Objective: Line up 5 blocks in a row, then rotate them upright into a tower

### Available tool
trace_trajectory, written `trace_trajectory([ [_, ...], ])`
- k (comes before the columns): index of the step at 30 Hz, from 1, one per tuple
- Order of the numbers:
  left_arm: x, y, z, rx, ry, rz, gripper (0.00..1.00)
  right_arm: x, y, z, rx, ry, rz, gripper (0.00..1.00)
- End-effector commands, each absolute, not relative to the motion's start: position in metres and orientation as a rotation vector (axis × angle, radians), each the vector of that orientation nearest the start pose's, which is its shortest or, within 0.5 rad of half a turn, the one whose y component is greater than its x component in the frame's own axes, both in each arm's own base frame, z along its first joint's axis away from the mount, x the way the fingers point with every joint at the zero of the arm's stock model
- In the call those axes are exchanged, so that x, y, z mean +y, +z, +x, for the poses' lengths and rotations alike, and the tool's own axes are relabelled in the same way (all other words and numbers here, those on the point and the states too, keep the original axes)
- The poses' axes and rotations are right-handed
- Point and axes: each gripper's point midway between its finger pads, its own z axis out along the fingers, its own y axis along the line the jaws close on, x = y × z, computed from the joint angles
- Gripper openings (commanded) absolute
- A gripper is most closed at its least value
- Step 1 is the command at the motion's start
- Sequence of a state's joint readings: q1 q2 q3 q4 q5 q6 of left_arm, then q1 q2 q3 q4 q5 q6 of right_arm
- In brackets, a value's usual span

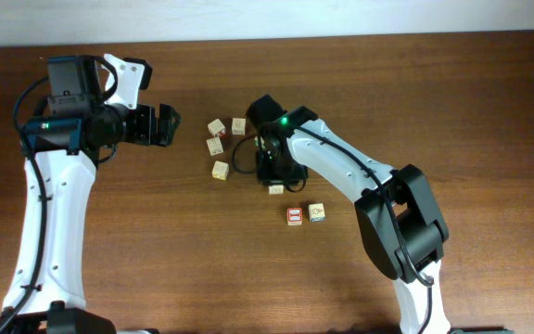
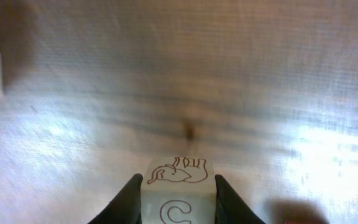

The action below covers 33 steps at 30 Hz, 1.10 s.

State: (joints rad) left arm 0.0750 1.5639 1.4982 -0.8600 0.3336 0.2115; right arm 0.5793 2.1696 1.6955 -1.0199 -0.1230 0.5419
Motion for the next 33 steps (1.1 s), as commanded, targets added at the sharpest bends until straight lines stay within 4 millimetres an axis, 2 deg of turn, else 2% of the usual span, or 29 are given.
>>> trace_trajectory([
  [1,-0.027,0.238,0.415,2.413,-0.304,0.3,0.99,0.265,0.04,0.332,3.183,0.29,-0.115,0.27],
  [4,-0.027,0.238,0.415,2.413,-0.304,0.299,0.99,0.278,0.039,0.306,3.227,0.246,-0.195,0.27],
  [7,-0.027,0.239,0.415,2.413,-0.304,0.299,0.99,0.272,0.035,0.293,3.229,0.066,-0.167,0.29],
  [13,-0.027,0.239,0.415,2.413,-0.304,0.299,0.99,0.252,0.035,0.297,3.197,-0.118,-0.109,0.3],
  [16,-0.027,0.238,0.415,2.413,-0.304,0.299,0.99,0.254,0.034,0.301,3.178,-0.11,-0.108,0.33],
  [21,-0.027,0.239,0.415,2.413,-0.304,0.299,0.99,0.253,0.027,0.295,3.211,-0.112,-0.108,0.33],
  [25,-0.027,0.239,0.415,2.413,-0.303,0.3,0.99,0.254,0.027,0.295,3.212,-0.105,-0.11,0.38],
  [30,-0.027,0.239,0.415,2.413,-0.304,0.299,0.99,0.254,0.026,0.291,3.23,-0.098,-0.109,0.38],
  [33,-0.027,0.238,0.415,2.413,-0.304,0.3,0.99,0.258,0.029,0.301,3.197,-0.062,-0.127,0.37],
])
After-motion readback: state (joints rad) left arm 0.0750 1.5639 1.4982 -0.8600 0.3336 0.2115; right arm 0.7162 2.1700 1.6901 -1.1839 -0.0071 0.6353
